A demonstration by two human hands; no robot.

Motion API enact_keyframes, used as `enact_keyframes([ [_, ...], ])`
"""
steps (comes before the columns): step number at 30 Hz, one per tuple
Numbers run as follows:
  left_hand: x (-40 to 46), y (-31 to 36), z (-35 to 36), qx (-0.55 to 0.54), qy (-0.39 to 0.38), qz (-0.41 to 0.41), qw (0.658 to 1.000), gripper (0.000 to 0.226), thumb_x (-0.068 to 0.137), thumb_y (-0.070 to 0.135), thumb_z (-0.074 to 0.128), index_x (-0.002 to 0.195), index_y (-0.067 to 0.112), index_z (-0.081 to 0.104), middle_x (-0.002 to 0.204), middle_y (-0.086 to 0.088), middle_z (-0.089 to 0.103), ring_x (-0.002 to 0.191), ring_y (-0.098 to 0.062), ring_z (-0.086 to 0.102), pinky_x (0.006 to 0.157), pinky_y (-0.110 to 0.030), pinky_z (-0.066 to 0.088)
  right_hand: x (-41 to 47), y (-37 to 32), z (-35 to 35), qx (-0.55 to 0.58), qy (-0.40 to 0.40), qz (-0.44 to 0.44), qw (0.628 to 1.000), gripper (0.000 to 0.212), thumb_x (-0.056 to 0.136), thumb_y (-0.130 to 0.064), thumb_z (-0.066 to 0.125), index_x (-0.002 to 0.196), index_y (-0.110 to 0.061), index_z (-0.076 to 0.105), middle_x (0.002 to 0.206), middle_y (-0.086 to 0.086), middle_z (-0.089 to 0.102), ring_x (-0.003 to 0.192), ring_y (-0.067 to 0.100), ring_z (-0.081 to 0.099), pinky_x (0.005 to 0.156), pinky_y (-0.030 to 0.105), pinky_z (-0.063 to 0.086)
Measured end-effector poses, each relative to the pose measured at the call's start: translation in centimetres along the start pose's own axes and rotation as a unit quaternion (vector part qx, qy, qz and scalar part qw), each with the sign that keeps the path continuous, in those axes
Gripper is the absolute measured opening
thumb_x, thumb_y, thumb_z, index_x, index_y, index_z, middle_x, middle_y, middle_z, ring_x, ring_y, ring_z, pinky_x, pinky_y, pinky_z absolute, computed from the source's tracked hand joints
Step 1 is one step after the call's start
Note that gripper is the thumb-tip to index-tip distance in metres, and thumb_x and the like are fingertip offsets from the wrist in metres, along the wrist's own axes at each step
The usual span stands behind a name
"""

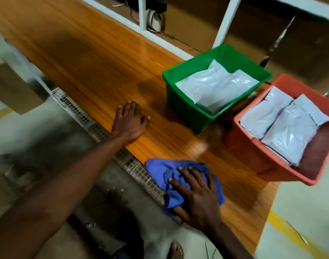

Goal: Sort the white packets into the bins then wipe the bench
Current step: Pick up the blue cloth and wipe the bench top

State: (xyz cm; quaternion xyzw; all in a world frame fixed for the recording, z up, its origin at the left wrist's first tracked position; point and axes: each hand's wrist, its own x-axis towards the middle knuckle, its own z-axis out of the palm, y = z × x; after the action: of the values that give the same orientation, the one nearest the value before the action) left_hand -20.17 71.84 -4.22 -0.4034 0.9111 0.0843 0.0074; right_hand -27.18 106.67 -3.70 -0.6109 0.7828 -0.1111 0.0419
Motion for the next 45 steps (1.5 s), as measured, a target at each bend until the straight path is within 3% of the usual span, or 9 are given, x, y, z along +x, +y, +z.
enact_keyframes([
  [14, 6.9, -12.2, -2.2, -0.004, 0.002, 0.007, 1.000, 0.085, 0.095, 0.065, 0.021, 0.156, 0.007, 0.011, 0.165, -0.013, 0.008, 0.152, -0.027, 0.003, 0.121, -0.052, 0.001, 17.0, -8.6, 2.7, -0.008, -0.064, 0.020, 0.998, 0.066, 0.073, -0.064, 0.054, 0.135, -0.043, 0.056, 0.154, -0.001, 0.045, 0.139, 0.032, 0.044, 0.108, 0.065, 0.031],
  [25, 11.0, -21.5, -3.2, 0.003, -0.005, -0.022, 1.000, 0.087, 0.093, 0.068, 0.025, 0.157, 0.010, 0.008, 0.166, -0.010, 0.004, 0.152, -0.024, 0.000, 0.121, -0.052, 0.000, 28.4, -13.6, 4.8, -0.033, -0.063, -0.036, 0.997, 0.062, 0.083, -0.064, 0.049, 0.140, -0.040, 0.050, 0.156, 0.003, 0.041, 0.141, 0.035, 0.039, 0.110, 0.068, 0.023],
  [33, 16.6, -27.7, -5.0, 0.001, -0.002, -0.041, 0.999, 0.086, 0.095, 0.067, 0.020, 0.157, 0.009, 0.004, 0.166, -0.010, 0.000, 0.152, -0.024, -0.003, 0.121, -0.050, -0.003, 36.1, -16.4, 6.6, -0.020, -0.072, -0.060, 0.995, 0.069, 0.075, -0.065, 0.054, 0.140, -0.042, 0.050, 0.156, 0.001, 0.042, 0.142, 0.035, 0.040, 0.111, 0.067, 0.021],
  [40, 21.0, -35.1, -7.7, 0.012, -0.022, -0.068, 0.997, 0.085, 0.096, 0.067, 0.018, 0.157, 0.011, 0.001, 0.166, -0.010, -0.003, 0.152, -0.025, -0.005, 0.121, -0.051, -0.002, 43.6, -19.8, 8.2, -0.014, -0.089, -0.080, 0.993, 0.077, 0.060, -0.067, 0.057, 0.132, -0.039, 0.057, 0.143, 0.007, 0.056, 0.129, 0.039, 0.054, 0.101, 0.069, 0.034],
  [45, 23.1, -39.3, -8.5, 0.004, -0.031, -0.084, 0.996, 0.087, 0.095, 0.069, 0.017, 0.157, 0.011, -0.001, 0.166, -0.008, -0.005, 0.152, -0.024, -0.005, 0.121, -0.052, -0.003, 49.5, -22.9, 9.1, 0.006, -0.050, -0.089, 0.995, 0.067, 0.066, -0.061, 0.054, 0.127, -0.032, 0.063, 0.136, 0.010, 0.062, 0.122, 0.041, 0.058, 0.097, 0.069, 0.040],
])
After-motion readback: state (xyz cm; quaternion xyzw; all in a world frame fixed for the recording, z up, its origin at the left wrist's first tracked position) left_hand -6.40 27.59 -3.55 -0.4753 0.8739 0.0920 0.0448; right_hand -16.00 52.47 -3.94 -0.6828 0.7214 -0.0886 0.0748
